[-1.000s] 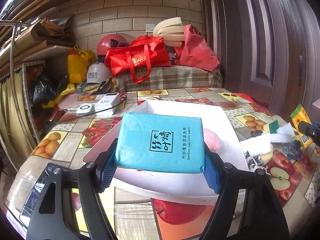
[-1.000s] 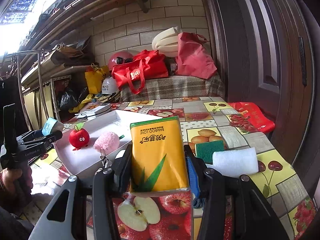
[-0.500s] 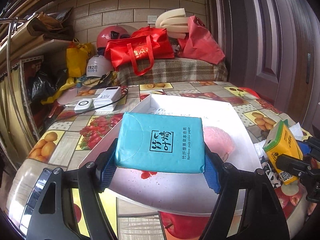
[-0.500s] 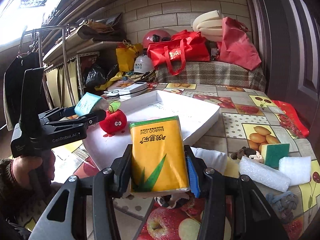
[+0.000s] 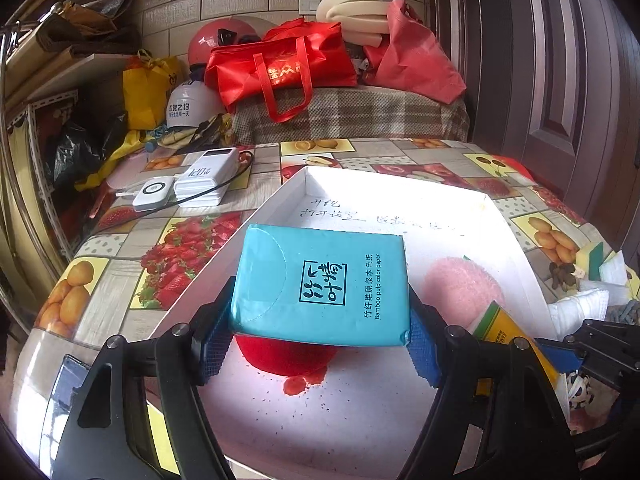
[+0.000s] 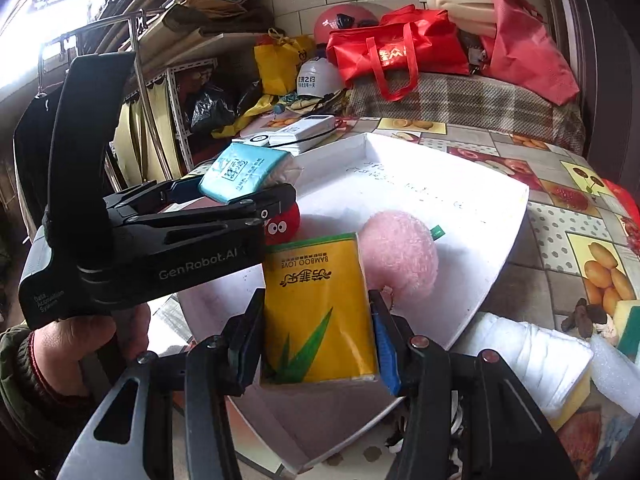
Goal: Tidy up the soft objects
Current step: 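Lower the teal pack into the box with the left tool while the right releases the yellow box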
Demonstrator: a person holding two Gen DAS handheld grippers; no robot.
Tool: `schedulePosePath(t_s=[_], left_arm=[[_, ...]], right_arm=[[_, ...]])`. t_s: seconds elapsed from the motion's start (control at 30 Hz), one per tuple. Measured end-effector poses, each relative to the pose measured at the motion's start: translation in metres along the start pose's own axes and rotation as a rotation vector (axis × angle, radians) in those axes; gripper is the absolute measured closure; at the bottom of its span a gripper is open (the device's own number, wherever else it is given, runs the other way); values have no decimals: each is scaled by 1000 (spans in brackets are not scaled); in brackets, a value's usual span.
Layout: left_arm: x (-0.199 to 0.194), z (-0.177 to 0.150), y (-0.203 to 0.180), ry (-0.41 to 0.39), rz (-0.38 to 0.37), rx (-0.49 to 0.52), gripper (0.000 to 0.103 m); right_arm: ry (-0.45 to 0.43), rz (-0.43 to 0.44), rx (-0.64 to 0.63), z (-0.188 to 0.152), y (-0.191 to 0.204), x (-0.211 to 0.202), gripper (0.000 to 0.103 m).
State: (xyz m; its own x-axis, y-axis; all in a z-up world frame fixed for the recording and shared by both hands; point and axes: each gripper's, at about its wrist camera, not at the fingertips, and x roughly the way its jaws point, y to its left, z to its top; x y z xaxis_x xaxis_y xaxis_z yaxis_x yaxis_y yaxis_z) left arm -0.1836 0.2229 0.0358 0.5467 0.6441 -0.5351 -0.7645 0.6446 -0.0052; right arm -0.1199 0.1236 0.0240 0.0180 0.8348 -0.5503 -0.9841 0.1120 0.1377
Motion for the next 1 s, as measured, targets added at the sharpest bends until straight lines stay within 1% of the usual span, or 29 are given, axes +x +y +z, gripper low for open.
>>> schedulePosePath(t_s=[0.03,0.07,0.23,0.33,0.37,0.4,0.47,0.5,0.53,0.57,0.7,1.0], left_arm=[[3,0,-2,17,-2,8,28],[5,0,-3,22,1,15,28],[4,0,-5,21,16,26,28],[4,0,-2,17,38,8,27],[4,1,0,14,48,0,25],[3,1,2,7,59,-9,21],[-1,0,5,-12,71,-26,18],[-3,0,6,-21,77,-32,9],[-5,0,8,-30,81,-36,2],[-7,0,9,-40,85,-39,0],[-11,0,11,-66,105,-48,0],[-11,0,15,-69,106,-63,0]], right_arm=[[18,2,24,1,-4,5,55],[18,-1,42,2,-7,7,55],[9,-57,69,7,-11,12,55],[-3,-92,78,9,-13,10,51],[-8,-92,81,9,-14,10,42],[-13,-97,81,10,-14,9,18],[-34,-110,72,10,-12,6,11],[-45,-121,65,10,-11,5,0],[-53,-127,59,10,-10,4,0],[-61,-131,53,10,-9,3,0],[-85,-146,37,10,-5,-1,0],[-108,-160,28,10,-3,-5,0]])
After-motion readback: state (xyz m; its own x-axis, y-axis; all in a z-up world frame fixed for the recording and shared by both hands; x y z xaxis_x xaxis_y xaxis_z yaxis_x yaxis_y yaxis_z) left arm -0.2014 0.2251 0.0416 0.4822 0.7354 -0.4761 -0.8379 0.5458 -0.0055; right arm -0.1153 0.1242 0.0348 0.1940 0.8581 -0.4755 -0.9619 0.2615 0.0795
